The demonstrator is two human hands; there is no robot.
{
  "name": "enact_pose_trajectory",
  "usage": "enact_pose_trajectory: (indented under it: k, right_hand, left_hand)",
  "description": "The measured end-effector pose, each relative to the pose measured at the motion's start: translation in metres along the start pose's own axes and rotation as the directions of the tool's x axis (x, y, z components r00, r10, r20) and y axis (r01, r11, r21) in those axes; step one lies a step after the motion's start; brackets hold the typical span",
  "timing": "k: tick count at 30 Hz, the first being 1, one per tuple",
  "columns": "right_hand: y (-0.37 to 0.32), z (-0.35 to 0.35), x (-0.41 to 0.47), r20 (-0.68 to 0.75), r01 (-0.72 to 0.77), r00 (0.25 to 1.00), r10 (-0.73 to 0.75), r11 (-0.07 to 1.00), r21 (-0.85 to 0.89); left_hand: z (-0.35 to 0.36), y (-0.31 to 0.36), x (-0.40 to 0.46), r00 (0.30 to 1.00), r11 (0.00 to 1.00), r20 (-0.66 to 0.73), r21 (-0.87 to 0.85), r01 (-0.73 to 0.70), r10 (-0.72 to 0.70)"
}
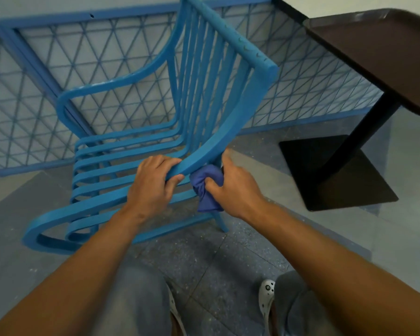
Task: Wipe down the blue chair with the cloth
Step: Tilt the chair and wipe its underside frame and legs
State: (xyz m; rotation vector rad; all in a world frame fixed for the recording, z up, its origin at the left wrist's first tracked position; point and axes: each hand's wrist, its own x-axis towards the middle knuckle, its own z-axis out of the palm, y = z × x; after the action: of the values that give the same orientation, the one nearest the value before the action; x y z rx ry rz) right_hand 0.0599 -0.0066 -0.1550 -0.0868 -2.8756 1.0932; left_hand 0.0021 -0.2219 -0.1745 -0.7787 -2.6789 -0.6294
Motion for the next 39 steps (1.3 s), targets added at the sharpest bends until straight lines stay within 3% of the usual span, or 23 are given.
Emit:
enact_pose_trajectory:
  k: [6, 11, 16, 20, 25, 29, 33, 36, 39]
  right_hand:
    - [-0.045, 0.020, -0.031, 0.204, 0.092, 0.976, -0.072, 0.992, -0.090]
    - [-0.066, 0.037, -0.056, 0.291, 0.181, 0.945, -0.152, 0.981, -0.076]
    - [-0.060, 0.027, -0.053, 0.339, 0.266, 0.914, -0.222, 0.960, -0.089]
    - [-0.037, 0.007, -0.038, 0.332, 0.259, 0.919, -0.211, 0.960, -0.106]
    - [-0.005, -0.008, -0.032, 0.240, 0.118, 0.968, -0.078, 0.981, -0.154]
    - [-0.004, -0.012, -0.034, 0.072, 0.154, 0.985, -0.155, 0.988, 0.014]
    - [-0.016, -0.016, -0.034, -0.109, 0.214, 0.974, -0.199, 0.965, 0.155]
    - [-0.024, -0.020, -0.032, -0.183, 0.235, 0.963, -0.199, 0.950, 0.207]
    - [-0.028, -0.021, -0.028, -0.197, 0.249, 0.958, -0.208, 0.944, 0.217]
  left_hand:
    - [-0.036, -0.035, -0.044, 0.999, 0.999, -0.040, 0.037, 0.016, -0.014]
    - [-0.055, -0.046, -0.081, 0.995, 0.995, -0.064, 0.058, 0.083, -0.079]
    - [-0.068, -0.038, -0.091, 0.991, 0.989, -0.039, 0.069, 0.127, -0.125]
    - [-0.070, -0.015, -0.072, 0.995, 0.996, -0.054, 0.033, 0.082, -0.080]
    - [-0.058, 0.013, -0.049, 0.995, 1.000, -0.096, -0.028, 0.002, -0.004]
    - [-0.044, 0.010, -0.056, 0.990, 0.986, -0.121, -0.159, 0.057, -0.077]
    - [-0.042, 0.020, -0.061, 0.971, 0.981, -0.211, -0.177, 0.075, -0.112]
    - [-0.044, 0.041, -0.073, 0.925, 0.984, -0.354, -0.153, 0.086, -0.136]
    - [-0.040, 0.054, -0.090, 0.933, 0.985, -0.341, -0.161, 0.063, -0.115]
